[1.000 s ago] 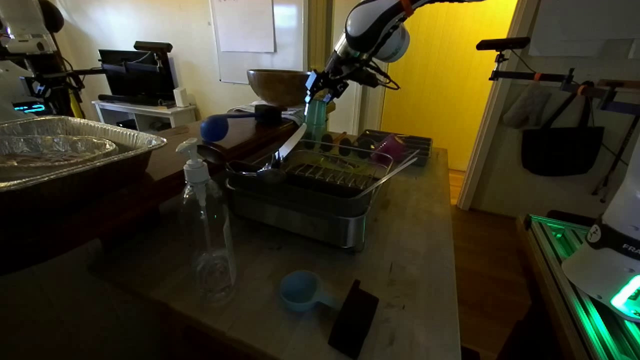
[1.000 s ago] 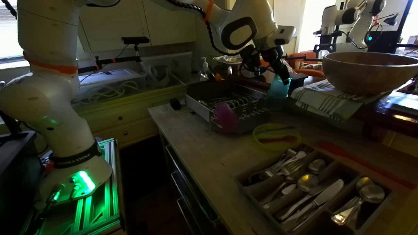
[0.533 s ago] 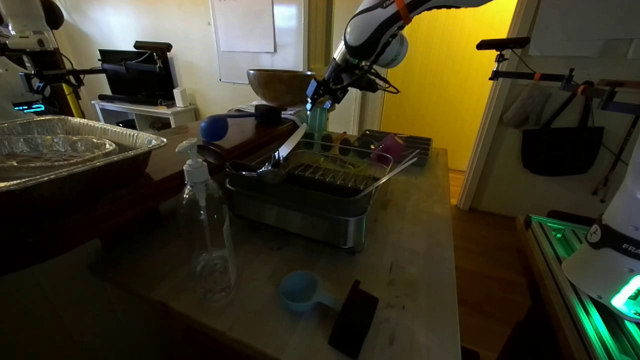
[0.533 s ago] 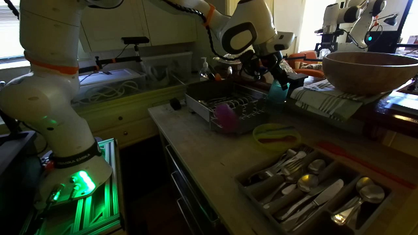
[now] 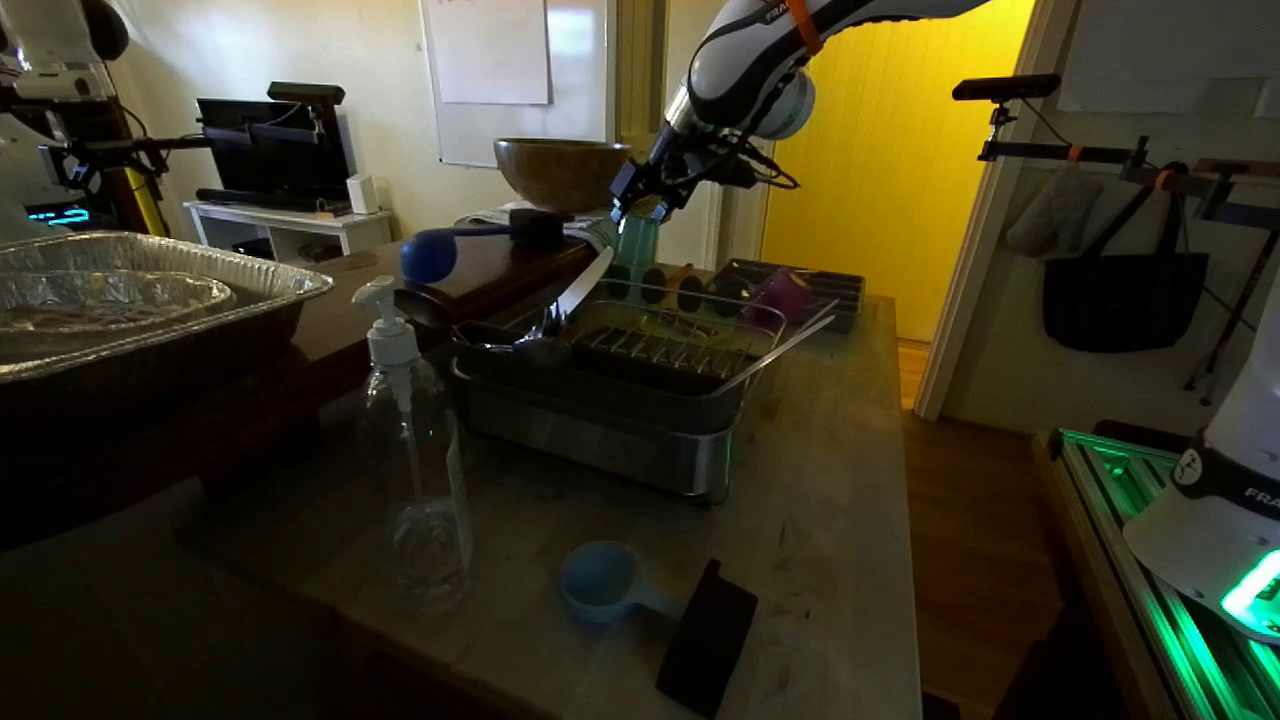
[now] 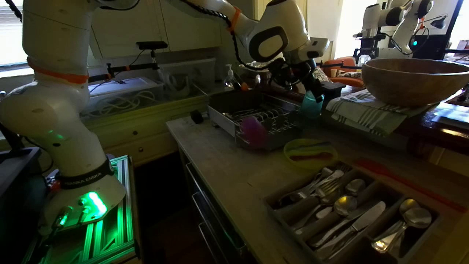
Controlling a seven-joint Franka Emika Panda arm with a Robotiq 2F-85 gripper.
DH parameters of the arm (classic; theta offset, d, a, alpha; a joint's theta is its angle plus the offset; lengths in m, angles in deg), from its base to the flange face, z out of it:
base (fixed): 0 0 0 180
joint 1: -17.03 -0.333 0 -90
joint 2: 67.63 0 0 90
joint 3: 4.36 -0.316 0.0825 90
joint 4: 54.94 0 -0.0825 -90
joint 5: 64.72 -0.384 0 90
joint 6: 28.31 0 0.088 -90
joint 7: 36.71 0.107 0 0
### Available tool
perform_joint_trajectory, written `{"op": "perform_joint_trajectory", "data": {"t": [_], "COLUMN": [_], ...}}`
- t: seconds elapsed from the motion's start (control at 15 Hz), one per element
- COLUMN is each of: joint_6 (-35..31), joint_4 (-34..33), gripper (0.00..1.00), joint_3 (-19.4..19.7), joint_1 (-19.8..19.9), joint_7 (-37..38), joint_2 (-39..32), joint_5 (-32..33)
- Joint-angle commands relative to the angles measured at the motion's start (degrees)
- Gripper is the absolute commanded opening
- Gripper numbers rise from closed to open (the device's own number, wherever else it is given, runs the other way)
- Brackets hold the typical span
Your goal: Adjust the blue cup on the dish rack
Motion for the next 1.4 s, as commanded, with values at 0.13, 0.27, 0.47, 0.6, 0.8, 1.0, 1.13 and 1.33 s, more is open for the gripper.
{"op": "perform_joint_trajectory", "data": {"t": [0.13, 0.27, 0.47, 0.6, 0.8, 1.0, 1.13, 1.33], "joint_6": [-0.2, -0.2, 0.4, 2.1, 7.0, 14.1, 19.8, 26.6], "joint_4": [1.2, 1.3, 1.9, 2.4, 4.0, 5.9, 7.5, 10.4], "gripper": [1.00, 1.00, 1.00, 1.00, 1.00, 1.00, 1.00, 1.00], "joint_3": [0.0, -0.1, 0.2, 0.7, 1.6, 2.1, 2.2, 2.8], "joint_1": [0.0, 0.0, -0.1, -0.3, -0.4, 0.0, 0.3, 0.3], "joint_7": [0.8, 0.7, 1.1, 1.6, 1.8, 0.7, -0.9, -2.4], "joint_2": [1.2, 1.5, 2.8, 4.4, 8.0, 12.8, 16.5, 21.9], "joint_5": [0.9, 0.8, 1.0, 1.7, 3.6, 4.3, 3.8, 3.7]}}
